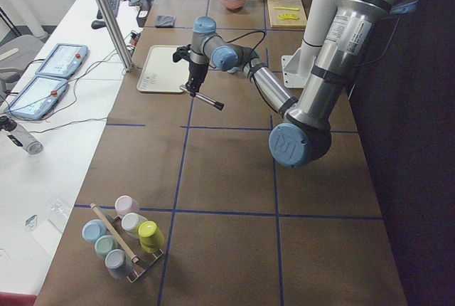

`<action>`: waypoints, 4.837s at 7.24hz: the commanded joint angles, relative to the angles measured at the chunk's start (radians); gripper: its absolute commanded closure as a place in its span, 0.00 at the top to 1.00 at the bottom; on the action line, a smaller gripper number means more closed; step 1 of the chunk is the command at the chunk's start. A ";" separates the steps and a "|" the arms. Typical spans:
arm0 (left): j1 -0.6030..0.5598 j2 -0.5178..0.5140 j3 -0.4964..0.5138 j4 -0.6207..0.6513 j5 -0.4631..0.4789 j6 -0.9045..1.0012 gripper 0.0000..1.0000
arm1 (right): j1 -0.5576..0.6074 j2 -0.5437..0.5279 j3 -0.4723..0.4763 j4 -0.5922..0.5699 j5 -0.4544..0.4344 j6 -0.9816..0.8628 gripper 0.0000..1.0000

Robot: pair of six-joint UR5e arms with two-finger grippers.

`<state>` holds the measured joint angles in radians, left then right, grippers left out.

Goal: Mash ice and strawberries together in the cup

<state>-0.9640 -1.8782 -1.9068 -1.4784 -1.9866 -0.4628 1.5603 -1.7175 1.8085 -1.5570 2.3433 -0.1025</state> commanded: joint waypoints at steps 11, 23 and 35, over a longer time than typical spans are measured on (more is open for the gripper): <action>-0.107 0.393 0.308 -0.530 -0.064 -0.166 0.05 | 0.000 -0.005 0.000 0.000 0.001 0.000 0.99; -0.145 0.386 0.338 -0.603 -0.228 -0.011 1.00 | 0.000 -0.010 0.006 0.000 0.001 0.001 0.99; -0.607 0.398 0.206 -0.074 -0.347 0.615 1.00 | 0.000 -0.010 0.009 0.000 0.001 0.000 0.99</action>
<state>-1.5711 -1.4765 -1.7083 -1.5510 -2.3364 0.1539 1.5601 -1.7273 1.8186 -1.5570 2.3435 -0.1028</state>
